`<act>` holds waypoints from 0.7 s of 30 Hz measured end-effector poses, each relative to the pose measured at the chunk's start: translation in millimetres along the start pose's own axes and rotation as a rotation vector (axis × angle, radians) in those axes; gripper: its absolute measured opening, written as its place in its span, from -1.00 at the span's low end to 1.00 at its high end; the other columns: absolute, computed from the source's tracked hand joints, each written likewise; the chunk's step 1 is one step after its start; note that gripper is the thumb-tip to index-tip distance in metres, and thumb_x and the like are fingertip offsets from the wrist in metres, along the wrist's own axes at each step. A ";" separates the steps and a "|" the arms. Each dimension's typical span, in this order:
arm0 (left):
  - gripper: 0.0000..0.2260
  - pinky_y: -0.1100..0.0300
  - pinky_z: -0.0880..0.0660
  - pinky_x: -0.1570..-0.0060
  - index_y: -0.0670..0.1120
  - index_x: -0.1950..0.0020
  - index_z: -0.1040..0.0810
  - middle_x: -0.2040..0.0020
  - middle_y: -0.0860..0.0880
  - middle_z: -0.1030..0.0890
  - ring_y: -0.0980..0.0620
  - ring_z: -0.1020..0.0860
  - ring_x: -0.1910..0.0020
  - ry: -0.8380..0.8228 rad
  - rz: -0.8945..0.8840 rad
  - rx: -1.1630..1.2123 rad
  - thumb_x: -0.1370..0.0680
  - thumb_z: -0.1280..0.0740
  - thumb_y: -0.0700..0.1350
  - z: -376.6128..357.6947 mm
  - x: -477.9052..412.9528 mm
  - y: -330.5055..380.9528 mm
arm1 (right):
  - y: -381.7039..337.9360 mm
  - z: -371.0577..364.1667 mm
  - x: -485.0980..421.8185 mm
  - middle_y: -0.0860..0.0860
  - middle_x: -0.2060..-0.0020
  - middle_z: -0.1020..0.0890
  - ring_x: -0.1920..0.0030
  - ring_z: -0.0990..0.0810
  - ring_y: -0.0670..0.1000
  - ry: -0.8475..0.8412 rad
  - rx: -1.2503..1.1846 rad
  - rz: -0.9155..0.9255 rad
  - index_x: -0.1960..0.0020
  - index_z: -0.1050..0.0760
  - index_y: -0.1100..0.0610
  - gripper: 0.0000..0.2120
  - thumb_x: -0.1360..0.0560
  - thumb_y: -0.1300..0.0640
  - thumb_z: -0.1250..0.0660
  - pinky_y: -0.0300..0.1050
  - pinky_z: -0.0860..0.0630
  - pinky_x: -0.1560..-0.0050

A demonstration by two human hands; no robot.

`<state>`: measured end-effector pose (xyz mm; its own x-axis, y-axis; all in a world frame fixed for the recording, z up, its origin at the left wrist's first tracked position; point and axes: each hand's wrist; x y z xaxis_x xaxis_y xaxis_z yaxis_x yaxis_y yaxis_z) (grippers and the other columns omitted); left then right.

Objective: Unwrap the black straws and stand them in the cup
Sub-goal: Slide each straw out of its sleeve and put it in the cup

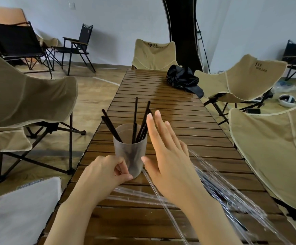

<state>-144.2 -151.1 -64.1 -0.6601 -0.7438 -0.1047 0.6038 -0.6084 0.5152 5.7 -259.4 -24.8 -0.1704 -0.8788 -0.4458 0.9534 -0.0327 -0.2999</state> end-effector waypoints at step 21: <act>-0.89 0.31 -0.54 0.12 0.11 0.21 -0.56 0.22 0.15 -0.61 0.21 -0.57 0.18 -0.191 -0.057 0.045 -0.43 -0.45 0.07 -10.9 -0.3 12.5 | 91.9 -29.9 40.6 -0.01 0.15 -0.57 0.28 -0.51 -0.05 -0.385 0.153 -0.783 -0.01 -0.45 0.09 -0.88 -0.50 0.26 -0.29 -0.24 -0.46 0.31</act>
<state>-131.6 -161.5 -66.9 -0.7681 -0.6398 0.0256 0.5450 -0.6322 0.5507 79.0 -283.8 -95.6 -0.7188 -0.6758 0.1632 0.6258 -0.7312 -0.2716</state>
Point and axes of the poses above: each hand's wrist, its own x-axis away from the middle knuckle, its own z-axis out of the back of the hand, y = z × x
